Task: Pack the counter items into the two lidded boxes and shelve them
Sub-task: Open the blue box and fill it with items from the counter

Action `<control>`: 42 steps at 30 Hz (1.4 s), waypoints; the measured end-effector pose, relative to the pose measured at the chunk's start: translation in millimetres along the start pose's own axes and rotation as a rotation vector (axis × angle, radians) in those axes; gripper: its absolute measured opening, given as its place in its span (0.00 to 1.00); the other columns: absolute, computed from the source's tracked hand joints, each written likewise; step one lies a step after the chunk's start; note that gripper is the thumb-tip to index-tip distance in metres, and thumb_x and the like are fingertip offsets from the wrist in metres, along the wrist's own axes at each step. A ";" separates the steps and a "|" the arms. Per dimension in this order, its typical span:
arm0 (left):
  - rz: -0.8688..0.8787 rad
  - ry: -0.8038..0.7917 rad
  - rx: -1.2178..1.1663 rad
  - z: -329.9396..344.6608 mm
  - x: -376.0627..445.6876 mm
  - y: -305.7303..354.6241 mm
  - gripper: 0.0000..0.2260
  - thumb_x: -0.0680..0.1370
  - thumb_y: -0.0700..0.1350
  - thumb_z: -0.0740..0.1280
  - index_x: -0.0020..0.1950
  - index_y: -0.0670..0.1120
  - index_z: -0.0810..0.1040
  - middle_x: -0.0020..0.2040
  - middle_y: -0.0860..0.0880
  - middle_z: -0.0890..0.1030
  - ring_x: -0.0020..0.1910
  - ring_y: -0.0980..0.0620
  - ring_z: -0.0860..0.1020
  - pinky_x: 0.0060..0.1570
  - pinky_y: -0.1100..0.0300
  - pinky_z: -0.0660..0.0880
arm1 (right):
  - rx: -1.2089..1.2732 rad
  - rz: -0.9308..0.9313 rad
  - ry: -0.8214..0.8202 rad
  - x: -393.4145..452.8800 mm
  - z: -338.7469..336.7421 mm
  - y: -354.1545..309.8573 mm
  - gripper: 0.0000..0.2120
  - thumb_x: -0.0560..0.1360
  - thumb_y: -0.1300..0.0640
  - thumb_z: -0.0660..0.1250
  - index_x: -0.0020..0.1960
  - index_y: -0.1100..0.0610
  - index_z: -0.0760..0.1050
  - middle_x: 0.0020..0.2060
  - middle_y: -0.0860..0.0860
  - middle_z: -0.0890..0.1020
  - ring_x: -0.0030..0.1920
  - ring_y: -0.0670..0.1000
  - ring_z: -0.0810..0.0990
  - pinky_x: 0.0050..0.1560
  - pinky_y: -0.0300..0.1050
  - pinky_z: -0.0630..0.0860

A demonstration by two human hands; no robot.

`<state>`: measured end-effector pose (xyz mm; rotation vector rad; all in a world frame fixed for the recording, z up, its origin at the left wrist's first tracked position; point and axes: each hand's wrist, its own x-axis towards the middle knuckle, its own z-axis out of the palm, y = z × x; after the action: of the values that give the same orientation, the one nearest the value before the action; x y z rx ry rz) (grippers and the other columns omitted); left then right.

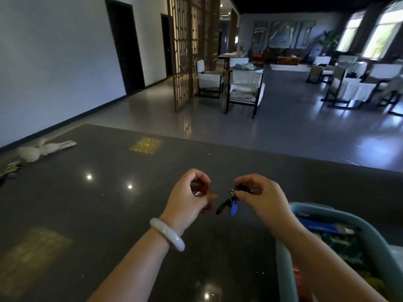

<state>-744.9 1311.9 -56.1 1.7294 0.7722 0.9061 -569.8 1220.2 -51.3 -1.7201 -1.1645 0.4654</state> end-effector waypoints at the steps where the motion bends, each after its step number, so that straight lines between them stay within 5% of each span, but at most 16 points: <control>1: 0.028 -0.024 -0.003 11.9 -2.2 10.3 0.13 0.70 0.39 0.76 0.49 0.51 0.76 0.48 0.50 0.79 0.47 0.60 0.79 0.38 0.69 0.77 | -0.018 -0.007 0.017 -6.1 -14.8 0.7 0.14 0.71 0.60 0.73 0.49 0.42 0.78 0.45 0.40 0.82 0.47 0.36 0.79 0.43 0.28 0.73; 6: 0.142 -0.171 -0.015 61.1 -13.2 52.9 0.15 0.70 0.41 0.75 0.51 0.53 0.74 0.47 0.56 0.79 0.50 0.58 0.80 0.42 0.62 0.80 | -0.027 -0.003 0.105 -38.3 -87.1 2.0 0.13 0.71 0.59 0.73 0.47 0.40 0.79 0.45 0.38 0.83 0.46 0.36 0.80 0.42 0.30 0.76; 14: 0.274 -0.407 -0.117 122.9 -35.0 99.5 0.17 0.66 0.46 0.77 0.51 0.53 0.75 0.47 0.51 0.80 0.48 0.50 0.81 0.50 0.54 0.78 | 0.025 0.063 0.199 -99.1 -167.1 13.8 0.12 0.69 0.64 0.75 0.46 0.47 0.82 0.42 0.46 0.85 0.44 0.47 0.84 0.53 0.51 0.80; 20: 0.219 -0.541 -0.167 143.0 -62.4 99.6 0.16 0.68 0.43 0.77 0.50 0.51 0.75 0.46 0.51 0.80 0.48 0.50 0.81 0.47 0.55 0.78 | 0.007 0.141 0.171 -144.1 -190.6 27.3 0.11 0.70 0.61 0.74 0.46 0.46 0.82 0.41 0.48 0.85 0.41 0.50 0.84 0.40 0.43 0.79; 23: 0.173 -0.596 -0.170 148.3 -77.9 96.9 0.15 0.68 0.42 0.77 0.50 0.50 0.75 0.47 0.51 0.80 0.50 0.50 0.81 0.48 0.56 0.78 | 0.057 0.180 0.128 -165.7 -197.2 28.8 0.11 0.70 0.64 0.73 0.46 0.49 0.82 0.41 0.48 0.85 0.37 0.44 0.83 0.31 0.30 0.73; 27: 0.137 -0.666 -0.205 154.5 -96.4 99.2 0.15 0.67 0.42 0.76 0.50 0.51 0.75 0.47 0.52 0.81 0.49 0.50 0.82 0.45 0.58 0.79 | 0.030 0.186 0.092 -188.1 -204.5 22.1 0.10 0.70 0.65 0.73 0.46 0.52 0.82 0.40 0.47 0.85 0.29 0.38 0.79 0.26 0.26 0.68; 33: 0.107 -0.683 -0.215 162.9 -110.6 100.7 0.16 0.65 0.41 0.76 0.48 0.52 0.76 0.47 0.51 0.81 0.45 0.50 0.83 0.45 0.59 0.79 | -0.091 0.177 0.069 -207.1 -208.9 13.8 0.10 0.69 0.61 0.75 0.45 0.48 0.82 0.39 0.45 0.85 0.34 0.41 0.82 0.34 0.30 0.74; 42: 0.048 -0.685 -0.190 171.0 -126.1 77.9 0.16 0.66 0.43 0.78 0.48 0.54 0.77 0.47 0.49 0.81 0.49 0.49 0.81 0.51 0.50 0.79 | -0.247 0.337 -0.192 -208.2 -191.9 48.8 0.14 0.68 0.61 0.76 0.50 0.47 0.80 0.42 0.41 0.84 0.44 0.38 0.82 0.46 0.33 0.78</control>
<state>-657.8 1103.2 -47.8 1.7309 0.1839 0.3493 -502.7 940.8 -46.5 -2.1386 -1.1025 0.7291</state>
